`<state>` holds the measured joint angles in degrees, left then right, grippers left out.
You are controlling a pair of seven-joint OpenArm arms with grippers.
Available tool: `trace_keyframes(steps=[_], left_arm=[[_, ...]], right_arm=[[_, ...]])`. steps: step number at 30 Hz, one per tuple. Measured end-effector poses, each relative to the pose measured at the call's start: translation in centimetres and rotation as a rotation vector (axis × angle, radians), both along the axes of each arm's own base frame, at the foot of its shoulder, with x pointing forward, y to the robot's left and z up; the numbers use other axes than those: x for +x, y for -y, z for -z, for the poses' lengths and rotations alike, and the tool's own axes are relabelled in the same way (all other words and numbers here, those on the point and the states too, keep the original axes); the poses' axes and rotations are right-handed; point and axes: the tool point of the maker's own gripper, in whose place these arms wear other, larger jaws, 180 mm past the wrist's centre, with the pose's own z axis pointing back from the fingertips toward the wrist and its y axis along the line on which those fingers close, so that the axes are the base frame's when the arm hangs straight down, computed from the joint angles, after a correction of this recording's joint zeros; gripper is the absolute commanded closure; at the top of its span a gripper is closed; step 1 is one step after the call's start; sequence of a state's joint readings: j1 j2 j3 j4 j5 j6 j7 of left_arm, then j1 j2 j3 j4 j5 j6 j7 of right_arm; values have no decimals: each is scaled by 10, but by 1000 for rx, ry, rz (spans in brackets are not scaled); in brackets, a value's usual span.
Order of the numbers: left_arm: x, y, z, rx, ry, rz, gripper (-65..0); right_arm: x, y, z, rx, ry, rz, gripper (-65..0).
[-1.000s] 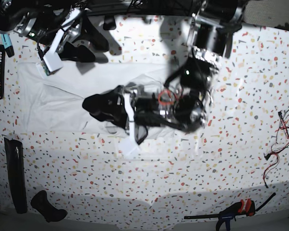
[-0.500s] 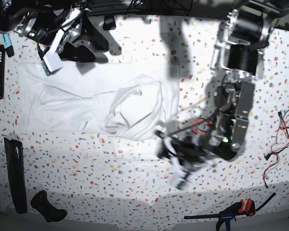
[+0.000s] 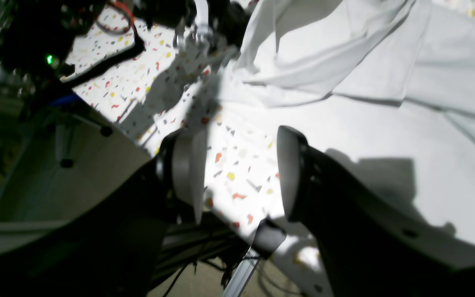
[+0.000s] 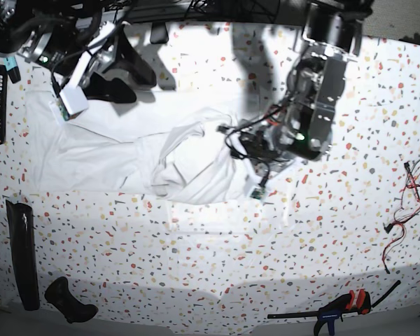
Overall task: Fold the T-shirt properly
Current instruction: 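Fold the grasped strip end over toward the other end with the left gripper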
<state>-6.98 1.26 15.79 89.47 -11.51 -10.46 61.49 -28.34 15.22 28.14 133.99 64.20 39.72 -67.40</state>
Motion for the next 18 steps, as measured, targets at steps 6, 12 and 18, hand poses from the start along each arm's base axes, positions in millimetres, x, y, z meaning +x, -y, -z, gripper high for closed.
trace_keyframes(steps=[6, 12, 18], left_arm=[[0, 42, -21, -95, 8, 30, -245], [-15, 69, -26, -120, 0, 115, -245], [-43, 104, -22, -151, 26, 213, -245]], right_arm=[[1, 2, 1, -13, 1, 6, -280], [1, 2, 1, -14, 1, 5, -280], [1, 2, 1, -13, 1, 6, -280]])
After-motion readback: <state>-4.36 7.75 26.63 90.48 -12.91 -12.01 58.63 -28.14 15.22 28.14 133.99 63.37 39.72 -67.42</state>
